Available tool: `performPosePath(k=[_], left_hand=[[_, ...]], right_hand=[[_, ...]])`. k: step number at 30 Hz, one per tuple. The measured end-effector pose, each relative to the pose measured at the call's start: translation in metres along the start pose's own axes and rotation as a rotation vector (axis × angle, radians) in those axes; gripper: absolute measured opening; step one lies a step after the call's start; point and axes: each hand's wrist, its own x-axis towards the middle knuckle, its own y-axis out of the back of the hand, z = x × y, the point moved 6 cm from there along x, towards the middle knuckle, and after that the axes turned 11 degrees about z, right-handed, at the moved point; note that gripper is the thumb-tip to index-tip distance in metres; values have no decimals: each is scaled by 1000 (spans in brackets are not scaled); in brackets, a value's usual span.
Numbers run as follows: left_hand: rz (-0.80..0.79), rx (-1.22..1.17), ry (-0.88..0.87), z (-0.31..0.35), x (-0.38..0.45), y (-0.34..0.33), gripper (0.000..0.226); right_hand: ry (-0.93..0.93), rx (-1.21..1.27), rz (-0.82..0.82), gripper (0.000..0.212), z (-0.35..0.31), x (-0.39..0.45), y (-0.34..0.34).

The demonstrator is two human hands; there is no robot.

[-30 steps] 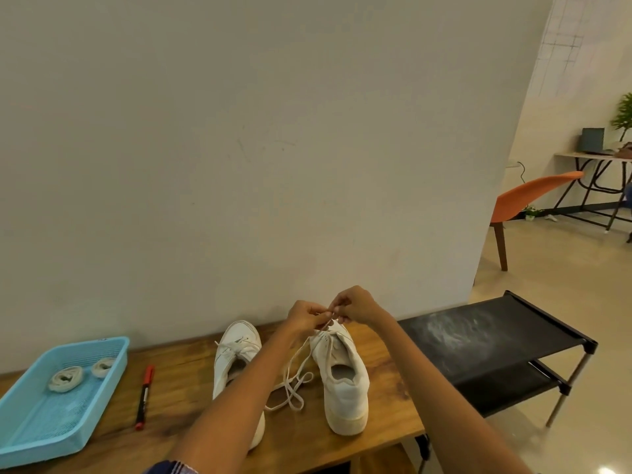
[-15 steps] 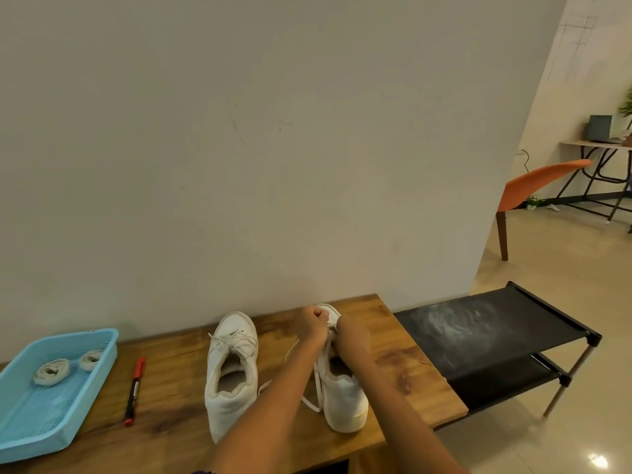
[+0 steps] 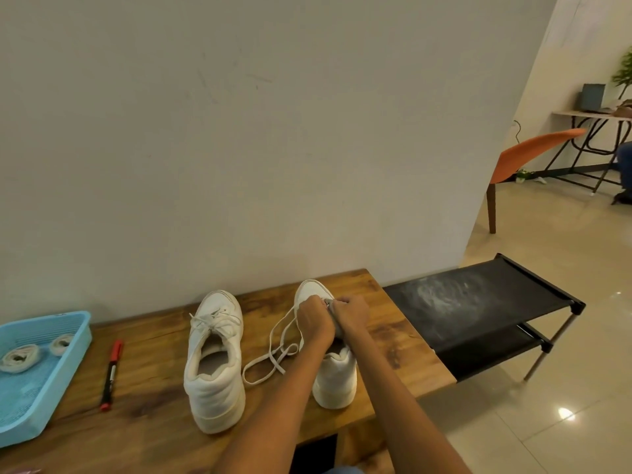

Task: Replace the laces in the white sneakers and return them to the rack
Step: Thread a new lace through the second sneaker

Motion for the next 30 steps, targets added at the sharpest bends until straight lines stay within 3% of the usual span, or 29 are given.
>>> performPosePath(k=[6, 13, 19, 23, 30], left_hand=[[-21, -67, 61, -10, 6, -4, 24], [-35, -248, 83, -15, 4, -11, 36], [-50, -218, 61, -11, 4, -11, 31], [-78, -206, 71, -13, 3, -15, 30], [-48, -220, 112, -19, 10, -21, 31]], right_hand=[[47, -39, -32, 21, -5, 0, 1], [192, -210, -61, 33, -4, -2, -9], [195, -283, -251, 49, -19, 7, -3], [119, -384, -359, 42, -27, 21, -1], [242, -540, -274, 43, -27, 20, -8]])
